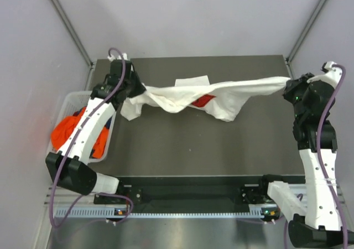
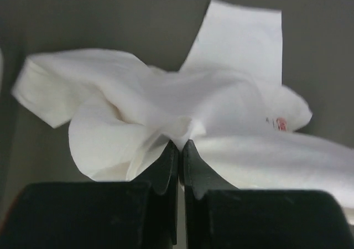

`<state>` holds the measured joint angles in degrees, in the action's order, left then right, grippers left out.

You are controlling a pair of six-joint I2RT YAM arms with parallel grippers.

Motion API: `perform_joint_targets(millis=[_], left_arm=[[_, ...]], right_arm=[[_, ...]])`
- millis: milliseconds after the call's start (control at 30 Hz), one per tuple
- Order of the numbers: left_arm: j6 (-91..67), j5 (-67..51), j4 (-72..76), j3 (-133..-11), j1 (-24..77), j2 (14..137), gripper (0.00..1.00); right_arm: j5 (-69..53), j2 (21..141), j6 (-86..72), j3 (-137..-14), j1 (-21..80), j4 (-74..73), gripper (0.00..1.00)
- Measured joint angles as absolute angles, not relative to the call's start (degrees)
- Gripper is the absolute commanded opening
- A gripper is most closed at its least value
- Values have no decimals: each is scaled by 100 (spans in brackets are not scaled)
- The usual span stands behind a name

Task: Fold and stack the t-shirts
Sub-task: Flatten the tshirt out

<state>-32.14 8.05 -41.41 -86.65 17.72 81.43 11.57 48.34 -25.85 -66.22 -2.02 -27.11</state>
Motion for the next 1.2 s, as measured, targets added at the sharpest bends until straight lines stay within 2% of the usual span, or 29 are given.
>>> perform_joint_targets(millis=[133, 233, 333, 400, 667, 833, 1200], left_arm=[[-3435, -513, -3124, -6949, 1675, 7968, 8], [-3616, -1135, -2836, -6093, 1741, 8294, 21], [-3719, -1214, -2919, -5747, 1754, 8497, 24], [-3728, -1173, -3006, -5645, 1750, 8442, 31], [-3710, -888, -3188, -5229, 1758, 7400, 47], [-3795, -1037, -2991, -4875, 1774, 7301, 50], [-4458, -1216, -1704, -4023, 2091, 7712, 48]], right_arm=[[1391, 4674, -2477, -6554, -200, -3070, 0], [1673, 4560, -2353, -6292, -200, -3575, 0], [1833, 4565, -2268, -6224, -200, -3909, 0], [1953, 4552, -2222, -6224, -200, -4095, 0], [1957, 4333, -2204, -6106, -200, -4222, 0], [1835, 4235, -2209, -5970, -200, -4246, 0], [1527, 4160, -2231, -5808, -200, -4165, 0]])
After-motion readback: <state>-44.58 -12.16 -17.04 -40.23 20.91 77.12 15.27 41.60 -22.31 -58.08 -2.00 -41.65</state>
